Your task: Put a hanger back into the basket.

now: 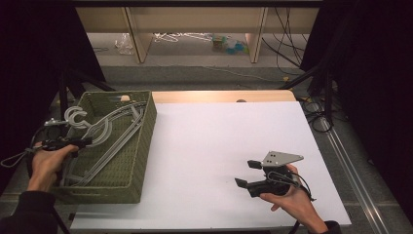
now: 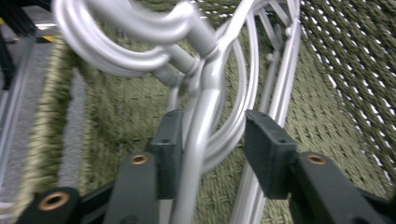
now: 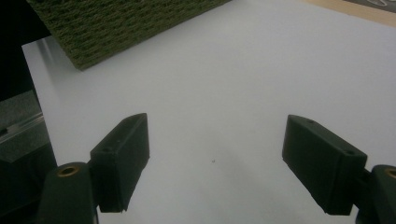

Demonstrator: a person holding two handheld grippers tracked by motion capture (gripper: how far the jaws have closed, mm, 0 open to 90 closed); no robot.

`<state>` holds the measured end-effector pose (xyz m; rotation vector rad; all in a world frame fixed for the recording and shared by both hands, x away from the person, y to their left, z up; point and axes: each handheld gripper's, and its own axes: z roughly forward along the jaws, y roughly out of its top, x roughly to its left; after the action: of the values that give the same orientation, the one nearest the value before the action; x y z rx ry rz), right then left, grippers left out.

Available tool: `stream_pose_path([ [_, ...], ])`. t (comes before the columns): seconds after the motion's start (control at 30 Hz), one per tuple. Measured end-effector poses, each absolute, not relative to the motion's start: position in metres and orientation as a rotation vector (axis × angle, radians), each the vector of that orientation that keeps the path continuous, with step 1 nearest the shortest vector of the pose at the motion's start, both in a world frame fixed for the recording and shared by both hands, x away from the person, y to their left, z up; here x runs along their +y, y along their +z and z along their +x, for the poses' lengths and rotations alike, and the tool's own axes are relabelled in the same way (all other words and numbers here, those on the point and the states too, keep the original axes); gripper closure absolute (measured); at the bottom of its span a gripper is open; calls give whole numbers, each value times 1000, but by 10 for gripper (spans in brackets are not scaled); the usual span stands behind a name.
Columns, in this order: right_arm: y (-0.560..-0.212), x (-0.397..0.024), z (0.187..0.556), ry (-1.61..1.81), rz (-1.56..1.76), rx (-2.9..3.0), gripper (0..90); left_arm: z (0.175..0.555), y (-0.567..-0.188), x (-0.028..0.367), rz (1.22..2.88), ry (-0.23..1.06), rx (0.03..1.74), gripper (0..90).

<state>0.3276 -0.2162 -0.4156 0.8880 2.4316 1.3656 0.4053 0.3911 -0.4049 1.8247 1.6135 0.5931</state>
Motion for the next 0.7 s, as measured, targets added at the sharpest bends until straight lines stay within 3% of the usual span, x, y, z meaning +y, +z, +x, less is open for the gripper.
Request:
stream_pose_path([
  [0.3,-416,-216,328,1363,888,2432,240,393,-390,380,1705,611,1567,432],
  [0.7,-416,-217,328,1379,904,2402,237,345,-370,332,1655,590,1300,295],
])
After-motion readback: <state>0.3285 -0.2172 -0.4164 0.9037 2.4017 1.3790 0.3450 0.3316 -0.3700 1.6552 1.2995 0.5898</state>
